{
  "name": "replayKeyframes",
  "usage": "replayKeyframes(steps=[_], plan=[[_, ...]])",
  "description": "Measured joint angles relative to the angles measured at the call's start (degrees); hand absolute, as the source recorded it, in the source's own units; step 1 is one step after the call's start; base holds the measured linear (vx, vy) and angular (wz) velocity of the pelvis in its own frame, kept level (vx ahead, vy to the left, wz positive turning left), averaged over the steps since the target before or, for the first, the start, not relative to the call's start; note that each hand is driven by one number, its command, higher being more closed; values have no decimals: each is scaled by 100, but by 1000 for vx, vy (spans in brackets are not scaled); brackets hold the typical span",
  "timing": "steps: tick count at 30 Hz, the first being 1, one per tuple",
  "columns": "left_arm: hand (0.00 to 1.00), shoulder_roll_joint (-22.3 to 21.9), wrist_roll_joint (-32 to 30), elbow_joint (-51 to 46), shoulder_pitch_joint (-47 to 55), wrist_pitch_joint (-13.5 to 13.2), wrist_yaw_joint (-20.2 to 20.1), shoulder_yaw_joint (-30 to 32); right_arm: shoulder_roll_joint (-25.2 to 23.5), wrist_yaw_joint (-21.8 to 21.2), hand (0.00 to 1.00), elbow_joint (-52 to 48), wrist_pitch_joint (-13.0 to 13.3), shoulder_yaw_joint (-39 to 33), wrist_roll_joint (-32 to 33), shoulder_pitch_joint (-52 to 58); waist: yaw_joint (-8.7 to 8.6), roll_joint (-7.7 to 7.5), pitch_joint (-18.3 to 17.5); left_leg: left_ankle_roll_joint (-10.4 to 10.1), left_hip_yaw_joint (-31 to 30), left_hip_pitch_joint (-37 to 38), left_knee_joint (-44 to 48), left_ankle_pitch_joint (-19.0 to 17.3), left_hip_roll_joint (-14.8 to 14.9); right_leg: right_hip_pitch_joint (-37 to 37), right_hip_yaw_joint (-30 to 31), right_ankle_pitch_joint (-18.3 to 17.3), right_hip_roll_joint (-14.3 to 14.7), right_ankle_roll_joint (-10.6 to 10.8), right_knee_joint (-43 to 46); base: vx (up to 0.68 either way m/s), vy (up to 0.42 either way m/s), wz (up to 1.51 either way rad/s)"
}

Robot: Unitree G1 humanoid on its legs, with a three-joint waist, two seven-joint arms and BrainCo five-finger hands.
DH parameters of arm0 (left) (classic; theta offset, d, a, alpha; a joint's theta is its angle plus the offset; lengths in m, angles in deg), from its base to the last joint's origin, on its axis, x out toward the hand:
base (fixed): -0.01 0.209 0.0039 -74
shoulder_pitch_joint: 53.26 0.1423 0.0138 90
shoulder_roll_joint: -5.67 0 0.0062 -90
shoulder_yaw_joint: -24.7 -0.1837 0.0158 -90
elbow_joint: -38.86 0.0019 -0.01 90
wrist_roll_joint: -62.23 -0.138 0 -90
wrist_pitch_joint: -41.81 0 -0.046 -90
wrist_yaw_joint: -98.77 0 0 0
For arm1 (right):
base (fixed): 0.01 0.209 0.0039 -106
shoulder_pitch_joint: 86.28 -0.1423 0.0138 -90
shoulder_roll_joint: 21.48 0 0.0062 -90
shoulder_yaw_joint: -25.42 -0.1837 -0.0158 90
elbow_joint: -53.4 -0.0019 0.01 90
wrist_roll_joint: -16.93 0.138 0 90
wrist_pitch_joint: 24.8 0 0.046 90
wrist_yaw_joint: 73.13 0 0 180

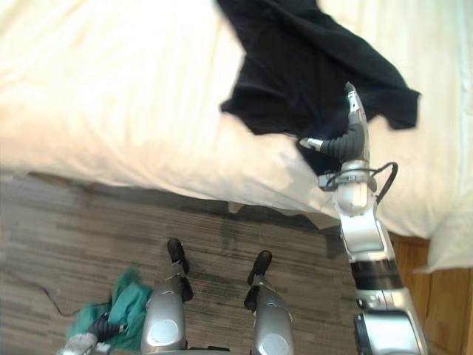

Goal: Tidy the bed and pick cloth on bed and put in laundry

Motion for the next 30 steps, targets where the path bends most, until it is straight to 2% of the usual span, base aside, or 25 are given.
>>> replayKeyframes(steps=[2, 3, 6, 10, 14, 17, 19, 21, 24, 25, 26, 30], plan=[[100, 3, -238, 147, 103, -137, 4, 78, 24, 19, 0, 250, -155, 218, -4, -605, 17, -122, 64, 48, -44, -3, -161, 52, -60, 28, -28, 91, -1, 9, -143, -83, 66, 20], [100, 2, -247, 192, 99, -205, 8, 78, 131, 35, 0, 483, -325, 388, -3, -1028, 34, -232, 124, 50, -54, -21, -289, 116, -116, 22, -31, 195, -7, 13, -253, -43, 45, 10], [100, 2, -246, 205, 34, -327, 18, 77, 352, 161, 0, 904, -587, 520, -23, -1379, 89, -303, 171, 70, -65, -72, -445, 226, -181, -42, -37, 283, -20, 22, -346, -20, 25, 5], [100, 3, -217, 206, -224, -424, 3, 31, 710, 245, 0, 1845, -928, 748, -405, -2092, 102, -251, 320, 97, -115, -335, -519, 397, -216, -309, -50, 423, -23, 3, -405, 0, 0, 0], [100, 18, -182, 205, -484, -469, -1, -63, 1058, 242, 0, 2382, -1187, 1018, -806, -2714, 91, -182, 476, 120, -68, -549, -519, 439, -230, -507, -49, 559, -18, -3, -521, -2, -13, -7], [100, 53, -164, 203, -657, -534, -12, -135, 1349, 243, 0, 2480, -1421, 1145, -1025, -3025, 43, -148, 520, 135, -51, -846, -519, 493, -226, -805, -57, 656, -15, -20, -556, -1, -1, -1], [100, 49, -163, 202, -721, -533, -39, -133, 1362, 241, 0, 2480, -1591, 1139, -1109, -3227, -21, -136, 532, 139, -30, -1056, -519, 526, -214, -1023, -69, 701, -15, -30, -559, -10, -2, -6], [100, 35, -162, 201, -775, -541, -45, -130, 1362, 234, 0, 2401, -1645, 1102, -1100, -3260, -38, -133, 534, 132, 9, -1165, -518, 542, -188, -1151, -76, 728, -1, -54, -556, -2, 0, -10], [100, -111, 73, 175, -902, -546, -41, -130, 1363, -209, 0, 2268, -2024, 960, -746, -3321, -48, -123, 543, 115, 158, -1296, -517, 559, -135, -1354, -75, 753, 22, -87, -523, 5, 1, -15], [100, -196, 185, 120, -911, -558, -40, -135, 1368, -445, 0, 2266, -2183, 858, -414, -3315, -72, -116, 547, 113, 172, -1353, -517, 559, -124, -1434, -77, 753, 22, -89, -502, 5, 10, -10], [100, -261, 285, 129, -959, -576, -35, -135, 1426, -519, 100, 2211, -2165, 847, -285, -3307, -92, -112, 549, 112, 191, -1417, -518, 558, -108, -1516, -81, 750, 21, -92, -492, 6, 13, -9], [100, -323, 276, 215, -983, -744, 25, -101, 1534, -541, 100, 2127, -1994, 823, 0, -3206, -84, -99, 557, 93, 208, -1441, -517, 573, -44, -1568, -140, 729, 32, -119, -437, 13, 13, -5]])
